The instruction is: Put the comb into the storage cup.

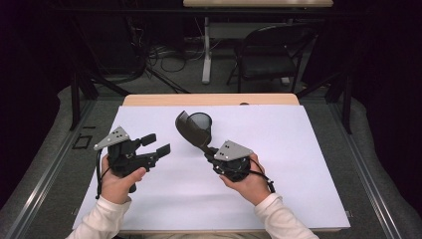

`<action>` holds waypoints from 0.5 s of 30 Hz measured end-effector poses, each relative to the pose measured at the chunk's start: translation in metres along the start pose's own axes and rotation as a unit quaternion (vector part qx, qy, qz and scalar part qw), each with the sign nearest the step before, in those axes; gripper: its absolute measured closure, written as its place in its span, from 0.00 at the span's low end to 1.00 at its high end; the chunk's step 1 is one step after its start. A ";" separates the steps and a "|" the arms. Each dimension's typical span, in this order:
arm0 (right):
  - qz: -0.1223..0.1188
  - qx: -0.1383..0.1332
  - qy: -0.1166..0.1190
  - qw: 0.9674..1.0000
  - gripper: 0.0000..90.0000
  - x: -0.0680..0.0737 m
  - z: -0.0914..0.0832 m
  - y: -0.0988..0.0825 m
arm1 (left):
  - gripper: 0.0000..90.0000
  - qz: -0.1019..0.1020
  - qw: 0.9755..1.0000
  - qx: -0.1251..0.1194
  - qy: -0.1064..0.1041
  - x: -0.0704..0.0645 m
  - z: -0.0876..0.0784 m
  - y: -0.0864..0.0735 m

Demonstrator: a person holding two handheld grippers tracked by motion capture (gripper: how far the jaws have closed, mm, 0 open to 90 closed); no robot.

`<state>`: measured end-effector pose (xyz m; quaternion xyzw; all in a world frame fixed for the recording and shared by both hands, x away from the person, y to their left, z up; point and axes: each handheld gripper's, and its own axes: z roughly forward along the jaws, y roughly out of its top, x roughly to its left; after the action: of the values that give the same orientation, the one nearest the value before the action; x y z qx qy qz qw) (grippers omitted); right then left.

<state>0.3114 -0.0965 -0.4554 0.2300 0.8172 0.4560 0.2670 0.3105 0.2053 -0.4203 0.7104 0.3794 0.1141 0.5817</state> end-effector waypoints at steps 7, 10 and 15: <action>0.001 0.000 -0.001 1.000 0.81 0.000 0.000 0.000 | 0.31 -0.010 1.000 -0.001 -0.010 -0.003 0.004 0.005; 0.002 0.000 -0.001 1.000 0.81 0.000 0.001 0.000 | 0.31 -0.011 1.000 0.001 -0.013 -0.004 0.007 0.007; 0.001 0.001 -0.001 1.000 0.81 0.001 0.001 -0.001 | 0.31 -0.014 1.000 0.008 -0.013 -0.006 0.011 0.010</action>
<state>0.3113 -0.0956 -0.4565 0.2318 0.8171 0.4554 0.2669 0.3170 0.1926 -0.4132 0.7115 0.3824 0.0937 0.5820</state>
